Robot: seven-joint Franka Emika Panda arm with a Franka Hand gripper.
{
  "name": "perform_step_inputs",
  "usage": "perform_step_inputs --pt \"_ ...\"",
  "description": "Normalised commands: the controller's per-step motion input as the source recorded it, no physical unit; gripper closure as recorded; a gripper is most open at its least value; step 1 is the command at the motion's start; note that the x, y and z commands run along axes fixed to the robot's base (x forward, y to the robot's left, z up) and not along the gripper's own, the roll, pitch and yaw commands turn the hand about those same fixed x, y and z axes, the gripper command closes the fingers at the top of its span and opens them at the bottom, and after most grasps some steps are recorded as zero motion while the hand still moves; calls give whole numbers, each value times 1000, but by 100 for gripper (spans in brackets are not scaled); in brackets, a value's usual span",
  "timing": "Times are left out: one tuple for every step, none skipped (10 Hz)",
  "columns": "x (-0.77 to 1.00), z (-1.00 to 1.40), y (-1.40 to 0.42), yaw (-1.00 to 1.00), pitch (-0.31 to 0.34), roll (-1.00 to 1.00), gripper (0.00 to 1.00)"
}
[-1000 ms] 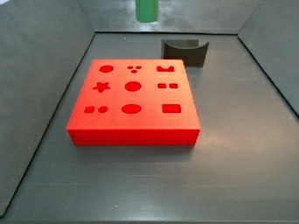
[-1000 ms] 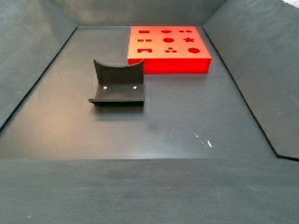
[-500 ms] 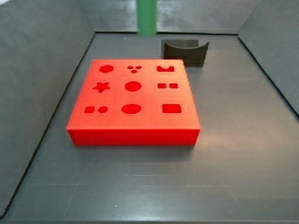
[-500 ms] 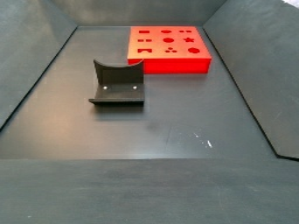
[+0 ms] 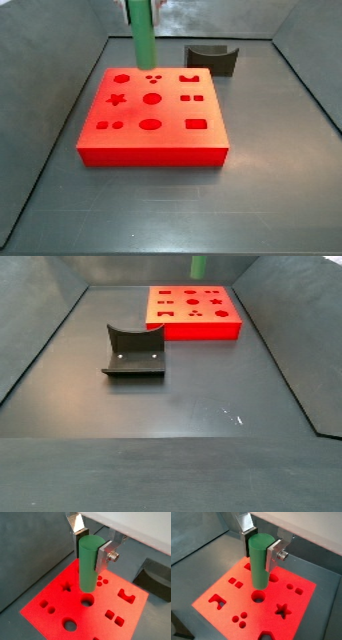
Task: Insert the round object.
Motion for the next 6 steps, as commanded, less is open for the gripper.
perform_step_inputs --pt "151 -343 34 317 -70 149 100" --pt "37 -260 0 369 -53 231 100" --pt "0 -154 0 377 -39 370 100" --pt "0 -131 -11 323 -29 321 100" --pt "0 -26 0 80 0 57 100" --pt "26 -29 0 0 0 0 100"
